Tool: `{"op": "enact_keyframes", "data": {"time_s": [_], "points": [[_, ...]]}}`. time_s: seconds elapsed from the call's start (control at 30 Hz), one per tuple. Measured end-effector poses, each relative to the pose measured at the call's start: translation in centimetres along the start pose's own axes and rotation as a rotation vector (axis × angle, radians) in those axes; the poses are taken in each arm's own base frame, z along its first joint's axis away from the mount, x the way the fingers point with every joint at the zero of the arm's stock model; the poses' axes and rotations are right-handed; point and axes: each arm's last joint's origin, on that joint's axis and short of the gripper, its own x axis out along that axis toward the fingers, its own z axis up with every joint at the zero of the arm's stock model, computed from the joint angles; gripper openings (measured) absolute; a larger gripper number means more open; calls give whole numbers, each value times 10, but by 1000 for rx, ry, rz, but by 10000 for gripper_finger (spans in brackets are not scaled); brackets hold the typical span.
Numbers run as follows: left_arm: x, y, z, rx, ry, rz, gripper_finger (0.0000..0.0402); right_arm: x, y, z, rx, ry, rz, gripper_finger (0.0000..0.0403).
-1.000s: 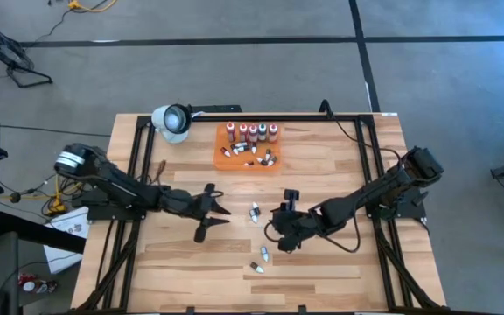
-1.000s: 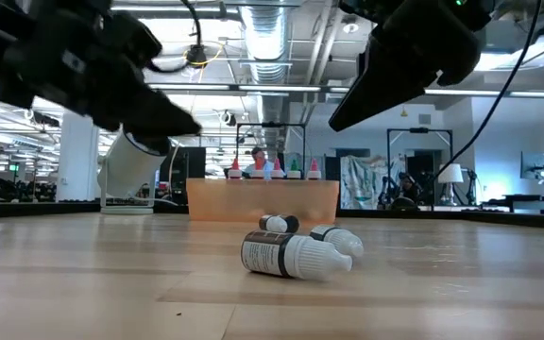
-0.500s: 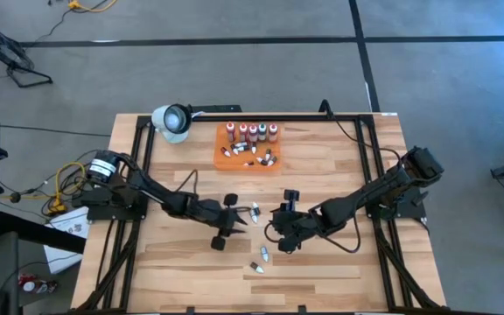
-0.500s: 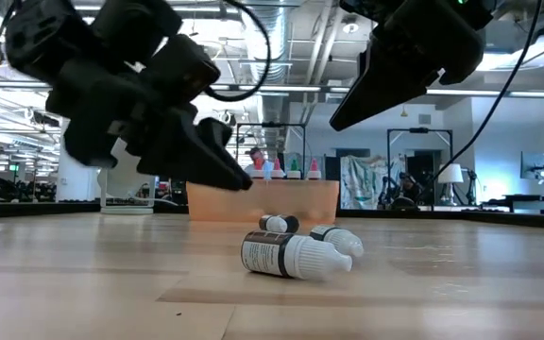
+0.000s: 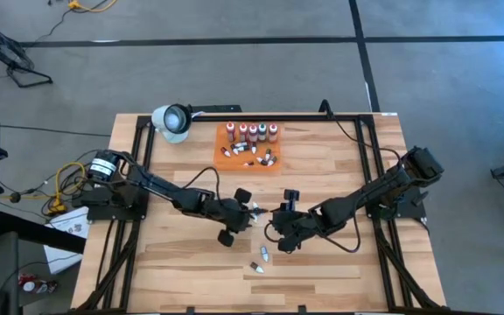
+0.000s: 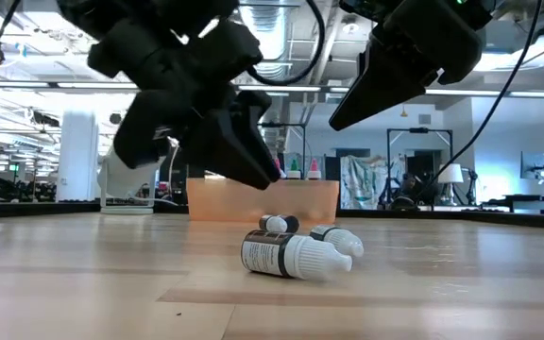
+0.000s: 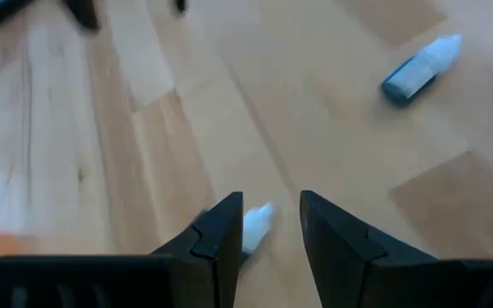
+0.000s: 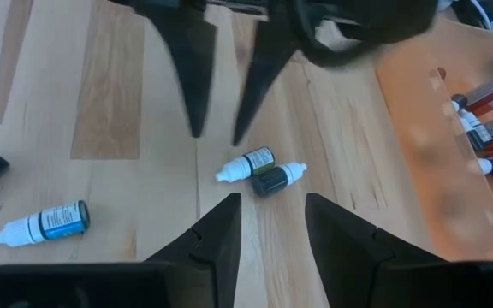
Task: Pick & Place food coloring
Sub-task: Put the small green food coloring bottle into the orange bin
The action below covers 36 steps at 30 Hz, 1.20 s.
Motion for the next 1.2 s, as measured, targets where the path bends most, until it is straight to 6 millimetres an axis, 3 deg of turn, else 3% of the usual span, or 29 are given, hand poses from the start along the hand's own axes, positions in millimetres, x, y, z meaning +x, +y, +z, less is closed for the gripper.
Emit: {"op": "enact_keyframes", "data": {"time_s": [0.2,0.63,0.8,1.2], "points": [[0,15,-2,4,94,-10,113,0,0,0,1,-1,0,123],[2,23,-2,66,30,-58,113,0,0,1,7,-7,2,123],[2,26,0,64,22,1,113,0,0,1,13,-6,2,123],[2,27,4,-112,-13,27,115,0,0,0,13,-1,1,123]]}}
